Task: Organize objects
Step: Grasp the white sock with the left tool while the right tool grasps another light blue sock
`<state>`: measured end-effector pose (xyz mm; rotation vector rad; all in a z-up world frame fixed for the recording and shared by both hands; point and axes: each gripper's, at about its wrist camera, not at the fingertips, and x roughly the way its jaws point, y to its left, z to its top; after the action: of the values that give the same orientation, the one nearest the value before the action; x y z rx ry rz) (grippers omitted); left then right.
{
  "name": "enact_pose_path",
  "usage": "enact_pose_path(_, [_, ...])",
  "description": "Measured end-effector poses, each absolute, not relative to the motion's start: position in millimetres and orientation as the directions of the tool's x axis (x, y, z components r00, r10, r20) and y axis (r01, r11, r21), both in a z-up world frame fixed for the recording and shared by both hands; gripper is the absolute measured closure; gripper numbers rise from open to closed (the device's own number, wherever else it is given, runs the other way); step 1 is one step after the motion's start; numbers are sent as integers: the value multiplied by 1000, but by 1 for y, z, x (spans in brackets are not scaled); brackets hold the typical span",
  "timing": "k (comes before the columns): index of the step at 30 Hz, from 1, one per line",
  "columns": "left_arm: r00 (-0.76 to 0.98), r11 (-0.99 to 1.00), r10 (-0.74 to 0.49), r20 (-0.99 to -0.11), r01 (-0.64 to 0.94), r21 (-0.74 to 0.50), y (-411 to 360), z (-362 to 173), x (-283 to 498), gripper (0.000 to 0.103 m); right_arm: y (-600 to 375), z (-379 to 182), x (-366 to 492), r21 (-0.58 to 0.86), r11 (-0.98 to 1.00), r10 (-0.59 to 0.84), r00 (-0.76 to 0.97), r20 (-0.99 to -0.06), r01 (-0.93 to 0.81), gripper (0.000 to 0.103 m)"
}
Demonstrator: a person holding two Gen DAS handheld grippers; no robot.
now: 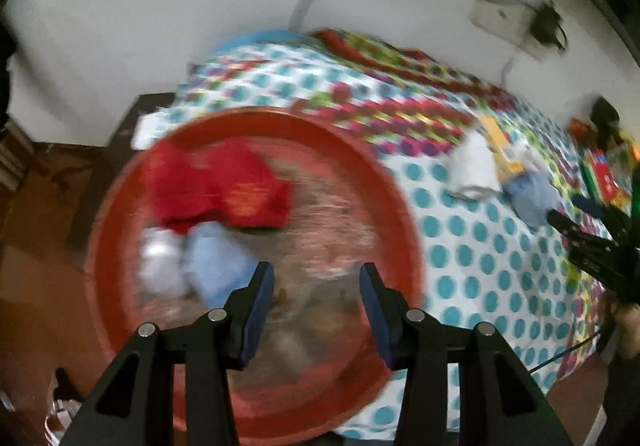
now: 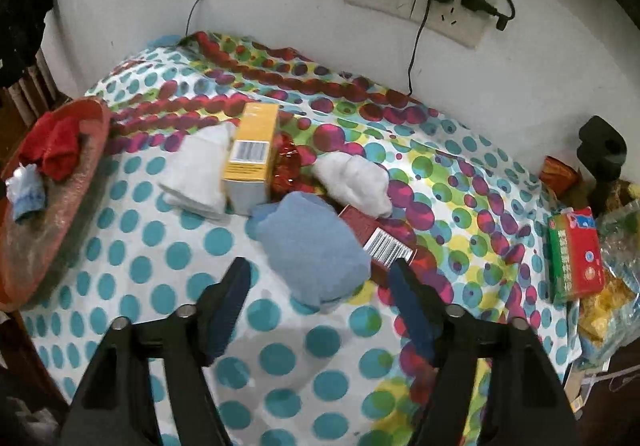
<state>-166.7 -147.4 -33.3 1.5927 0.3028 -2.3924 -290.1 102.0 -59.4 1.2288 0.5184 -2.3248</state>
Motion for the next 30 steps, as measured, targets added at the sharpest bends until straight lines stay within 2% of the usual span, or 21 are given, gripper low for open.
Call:
enact_pose_path(8, [-325, -979, -15, -946, 196, -52, -87, -64, -242, 57, 89, -84, -306, -121, -774, -252, -477, -842, 622, 30])
enact_pose_path(10, [-313, -978, 9, -950, 194, -73, -77, -73, -262, 57, 85, -90, -306, -141, -765, -240, -482, -843, 629, 33])
enact_pose_path(11, [-310, -977, 12, -951, 200, -78, -73, -77, -271, 58, 83, -94, -304, -155, -756, -239, -489, -839, 635, 37])
enact_pose_path(12, [-315, -976, 25, -949, 200, -92, -71, -79, -276, 57, 82, -94, -300, -179, -750, -236, -511, -827, 637, 48])
enact_pose_path(13, [-318, -973, 39, -947, 203, -108, -69, -82, -284, 57, 80, -95, -296, -210, -740, -228, -532, -816, 639, 53])
enact_pose_path(15, [-307, -966, 34, -951, 234, -111, -66, -87, -297, 57, 83, -93, -288, -211, -731, -243, -537, -808, 649, 70])
enact_pose_path(17, [-316, -962, 41, -948, 244, -123, -63, -90, -308, 57, 92, -90, -285, -164, -745, -271, -518, -812, 647, 74])
enact_pose_path(23, [-371, -936, 67, -926, 299, -187, -64, -92, -331, 57, 119, -86, -262, -7, -764, -382, -462, -801, 645, 75])
enact_pose_path(28, [-366, -918, 160, -917, 287, -274, -52, -110, -353, 57, 121, -92, -253, 40, -765, -416, -445, -793, 643, 75])
enact_pose_path(30, [-329, -924, 175, -928, 270, -270, -40, -121, -360, 56, 123, -93, -254, 69, -773, -429, -439, -789, 631, 75])
